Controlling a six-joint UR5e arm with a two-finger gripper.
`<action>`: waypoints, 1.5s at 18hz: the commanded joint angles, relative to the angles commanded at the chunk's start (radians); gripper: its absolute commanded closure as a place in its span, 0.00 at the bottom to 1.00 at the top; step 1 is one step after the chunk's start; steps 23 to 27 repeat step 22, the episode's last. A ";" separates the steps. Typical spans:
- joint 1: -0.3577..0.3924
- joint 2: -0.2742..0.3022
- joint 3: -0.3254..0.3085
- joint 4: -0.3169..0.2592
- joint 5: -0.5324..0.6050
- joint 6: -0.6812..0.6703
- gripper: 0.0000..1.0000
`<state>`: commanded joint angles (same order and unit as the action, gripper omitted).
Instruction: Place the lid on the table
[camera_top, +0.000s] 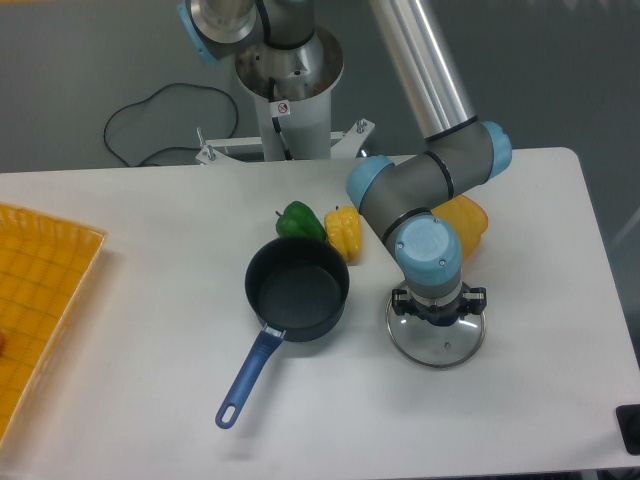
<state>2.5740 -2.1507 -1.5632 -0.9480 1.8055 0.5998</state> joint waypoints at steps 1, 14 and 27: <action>0.003 0.003 0.006 -0.002 0.002 -0.003 0.00; -0.026 0.057 0.067 -0.003 -0.058 0.105 0.00; -0.113 0.138 0.060 -0.032 -0.048 0.345 0.00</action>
